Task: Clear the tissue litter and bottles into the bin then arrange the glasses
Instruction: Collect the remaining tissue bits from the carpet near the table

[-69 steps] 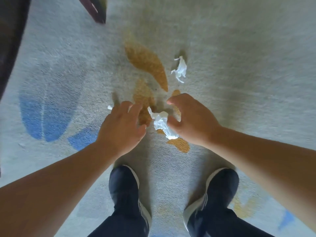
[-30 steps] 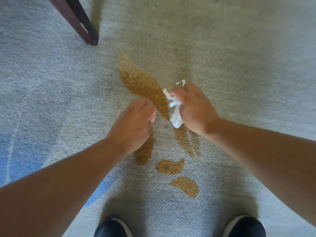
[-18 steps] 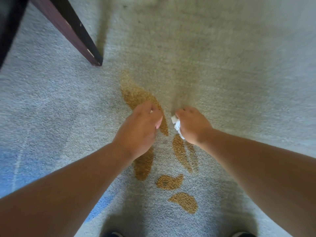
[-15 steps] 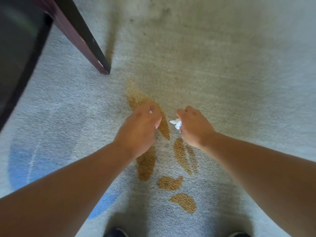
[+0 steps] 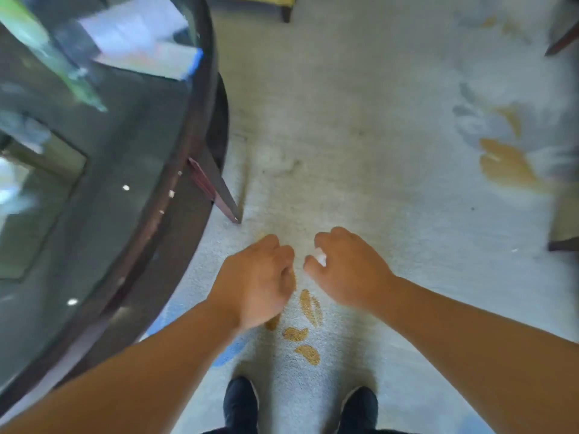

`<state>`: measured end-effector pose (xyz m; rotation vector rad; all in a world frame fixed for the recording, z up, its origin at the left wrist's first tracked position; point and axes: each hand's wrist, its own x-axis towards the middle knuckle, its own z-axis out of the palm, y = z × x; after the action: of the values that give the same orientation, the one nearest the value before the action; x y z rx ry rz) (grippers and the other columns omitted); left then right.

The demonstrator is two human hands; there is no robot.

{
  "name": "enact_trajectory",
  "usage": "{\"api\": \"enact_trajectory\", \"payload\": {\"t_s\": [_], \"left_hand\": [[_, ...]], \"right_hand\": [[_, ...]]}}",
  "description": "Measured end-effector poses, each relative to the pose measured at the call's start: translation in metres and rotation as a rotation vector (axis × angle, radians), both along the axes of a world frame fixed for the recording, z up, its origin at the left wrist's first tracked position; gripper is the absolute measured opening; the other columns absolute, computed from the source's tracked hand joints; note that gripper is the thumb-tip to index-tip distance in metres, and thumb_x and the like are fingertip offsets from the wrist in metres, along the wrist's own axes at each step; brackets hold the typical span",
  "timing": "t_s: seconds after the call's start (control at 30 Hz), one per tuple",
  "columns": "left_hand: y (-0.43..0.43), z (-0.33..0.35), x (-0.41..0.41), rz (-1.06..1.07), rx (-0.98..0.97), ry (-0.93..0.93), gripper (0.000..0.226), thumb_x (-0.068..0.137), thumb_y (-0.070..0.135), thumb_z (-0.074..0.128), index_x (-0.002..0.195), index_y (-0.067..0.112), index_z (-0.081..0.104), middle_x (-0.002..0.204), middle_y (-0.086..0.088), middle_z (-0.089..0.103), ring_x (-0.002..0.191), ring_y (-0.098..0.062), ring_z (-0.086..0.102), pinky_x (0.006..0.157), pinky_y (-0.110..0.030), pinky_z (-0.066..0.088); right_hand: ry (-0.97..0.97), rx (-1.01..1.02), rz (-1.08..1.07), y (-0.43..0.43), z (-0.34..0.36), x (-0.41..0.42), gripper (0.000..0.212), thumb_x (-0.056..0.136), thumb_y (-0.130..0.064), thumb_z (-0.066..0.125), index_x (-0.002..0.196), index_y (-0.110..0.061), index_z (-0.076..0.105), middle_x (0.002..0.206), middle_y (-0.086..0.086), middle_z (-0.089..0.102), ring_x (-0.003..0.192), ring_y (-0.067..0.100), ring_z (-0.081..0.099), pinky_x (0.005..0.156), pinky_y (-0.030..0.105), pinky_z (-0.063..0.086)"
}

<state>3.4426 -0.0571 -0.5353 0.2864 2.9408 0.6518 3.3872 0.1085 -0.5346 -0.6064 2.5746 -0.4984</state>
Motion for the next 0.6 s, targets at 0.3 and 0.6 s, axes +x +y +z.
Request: {"api": "enact_trajectory", "payload": {"t_s": [0.3,0.6], "left_hand": [[0.014,0.223,0.047,0.118,0.025,0.010,0.021,0.082,0.033,0.025,0.064,0.025,0.033,0.062,0.004,0.042,0.057,-0.018,0.044,0.053,-0.031,0.030],[0.030,0.359,0.075,-0.066,-0.050,0.142,0.019,0.088,0.022,0.031,0.071,0.021,0.038,0.065,-0.001,0.057,0.066,-0.027,0.055,0.061,-0.038,0.045]], "right_hand": [[0.189,-0.065,0.116,0.006,0.228,0.037,0.019,0.093,-0.015,0.040,0.081,-0.007,0.052,0.087,0.003,0.047,0.068,0.019,0.048,0.060,0.030,0.041],[0.361,-0.022,0.022,0.026,0.365,0.106,0.019,0.092,-0.006,0.040,0.078,-0.017,0.044,0.087,0.004,0.047,0.072,0.022,0.049,0.062,0.033,0.041]]}}
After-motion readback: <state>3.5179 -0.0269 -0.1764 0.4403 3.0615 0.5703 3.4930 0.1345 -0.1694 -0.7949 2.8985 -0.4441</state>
